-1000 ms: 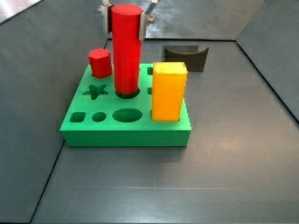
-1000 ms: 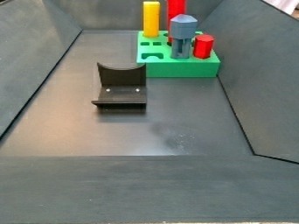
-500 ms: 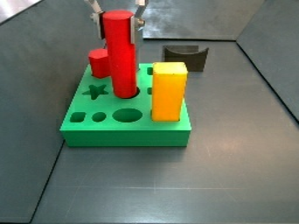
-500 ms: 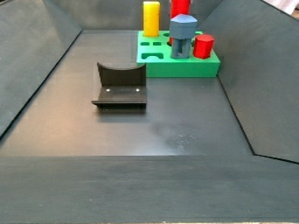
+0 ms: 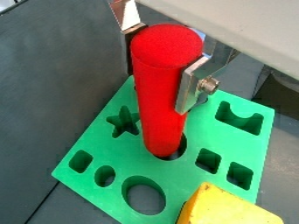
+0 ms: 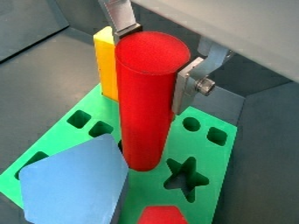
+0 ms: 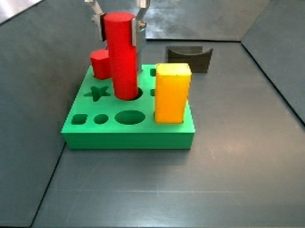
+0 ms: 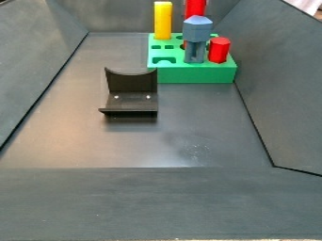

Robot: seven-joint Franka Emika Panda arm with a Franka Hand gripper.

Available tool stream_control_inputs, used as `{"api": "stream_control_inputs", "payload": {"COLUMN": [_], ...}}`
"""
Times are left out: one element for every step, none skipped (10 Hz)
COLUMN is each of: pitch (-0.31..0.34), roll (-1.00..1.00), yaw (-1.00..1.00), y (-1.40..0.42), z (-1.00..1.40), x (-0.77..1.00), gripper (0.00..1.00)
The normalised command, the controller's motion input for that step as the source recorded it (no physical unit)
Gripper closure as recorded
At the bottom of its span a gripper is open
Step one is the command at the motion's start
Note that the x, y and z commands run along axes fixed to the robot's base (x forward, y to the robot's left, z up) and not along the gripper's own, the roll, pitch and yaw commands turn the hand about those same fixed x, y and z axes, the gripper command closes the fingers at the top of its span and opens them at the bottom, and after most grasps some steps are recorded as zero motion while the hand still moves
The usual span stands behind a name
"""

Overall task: Pick up the round object. Move up. Place the round object on the fixture. Regrasp the round object. Move to above the board. Insert the round object.
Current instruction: Insert the round object.

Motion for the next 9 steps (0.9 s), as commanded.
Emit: {"api": "stream_control_inputs", "payload": {"pitch": [0.020,0.064,0.079,0.080,0.080,0.064,0.030,0.000,0.000], "roll": [-0.01,0.00,0.00,0.05,0.13,0.18,0.18,0.17,0.14], "yaw": [-0.05,-0.08,-0.08,-0.06,0.00,0.00,0.00,0.00,0.00], "y": [0.00,-0.01,-0.02,-0.05,-0.01,-0.01,-0.06,-0.12,-0.11], "z": [-0.32,-0.24,-0.24,-0.35,-0.49,-0.56,-0.50,-0.45,-0.46], "x": [0.18,0.29,0.29,0.21,0.02,0.00,-0.01,-0.03,-0.06], "gripper": [1.00,1.00,1.00,1.00,1.00,1.00,1.00,1.00,1.00]}}
